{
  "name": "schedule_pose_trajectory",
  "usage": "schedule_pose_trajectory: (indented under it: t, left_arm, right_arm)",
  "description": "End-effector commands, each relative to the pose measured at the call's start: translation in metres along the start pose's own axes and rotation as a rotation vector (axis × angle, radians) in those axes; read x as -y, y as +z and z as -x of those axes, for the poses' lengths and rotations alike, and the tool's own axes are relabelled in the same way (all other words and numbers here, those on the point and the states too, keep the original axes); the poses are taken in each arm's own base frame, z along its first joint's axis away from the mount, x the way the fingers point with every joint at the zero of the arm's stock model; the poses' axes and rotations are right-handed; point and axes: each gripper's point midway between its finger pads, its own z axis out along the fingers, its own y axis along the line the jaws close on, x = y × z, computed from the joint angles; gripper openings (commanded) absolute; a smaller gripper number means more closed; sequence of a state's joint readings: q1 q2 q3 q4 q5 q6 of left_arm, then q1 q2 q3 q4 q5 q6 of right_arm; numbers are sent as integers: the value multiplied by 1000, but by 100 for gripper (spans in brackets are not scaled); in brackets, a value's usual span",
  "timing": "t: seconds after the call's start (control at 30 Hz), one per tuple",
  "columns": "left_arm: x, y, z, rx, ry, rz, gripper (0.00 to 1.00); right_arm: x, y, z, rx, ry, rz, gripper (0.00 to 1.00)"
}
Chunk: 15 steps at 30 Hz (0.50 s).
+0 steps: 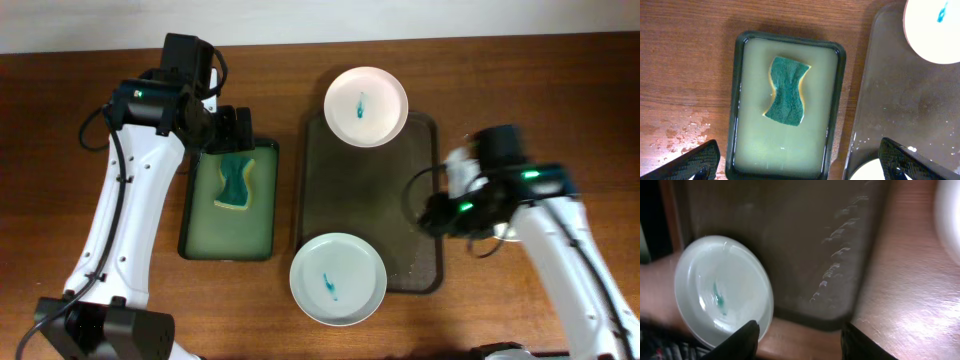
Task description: Clean dirty plates on tray and stack at the side
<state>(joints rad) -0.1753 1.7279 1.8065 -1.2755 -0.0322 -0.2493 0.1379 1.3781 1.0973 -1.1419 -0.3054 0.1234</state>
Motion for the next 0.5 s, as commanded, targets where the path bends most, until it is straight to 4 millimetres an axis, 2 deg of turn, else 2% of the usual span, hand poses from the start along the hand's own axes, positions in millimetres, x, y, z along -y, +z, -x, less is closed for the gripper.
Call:
schedule_pose_trajectory:
  t: [0.0,0.1,0.13,0.17,0.23,0.27,0.37,0.47]
  left_arm:
    - [1,-2,2,6,4,-5,99]
    - [1,-2,2,6,4,-5,100]
    - [1,-2,2,6,4,-5,100]
    - [1,-2,2,6,4,-5,100]
    - [1,-2,2,6,4,-6,100]
    - [1,-2,2,6,4,-5,99]
    - [1,-2,2,6,4,-5,99]
    - [1,-2,2,6,4,-5,100]
  right_arm:
    - [-26,55,-34,-145,-113,4,53]
    - [-31,96,-58,-232,-170,-9,51]
    - [-28,108,-63,-254,-181,-23,45]
    - [-26,116,-65,-271,-180,-26,31]
    - [-22,124,-65,-289,-165,-33,12]
    - [-21,124,-61,-276,-149,-32,5]
    - [-13,113,-32,-192,-84,-21,4]
    - [3,96,7,-92,12,-11,4]
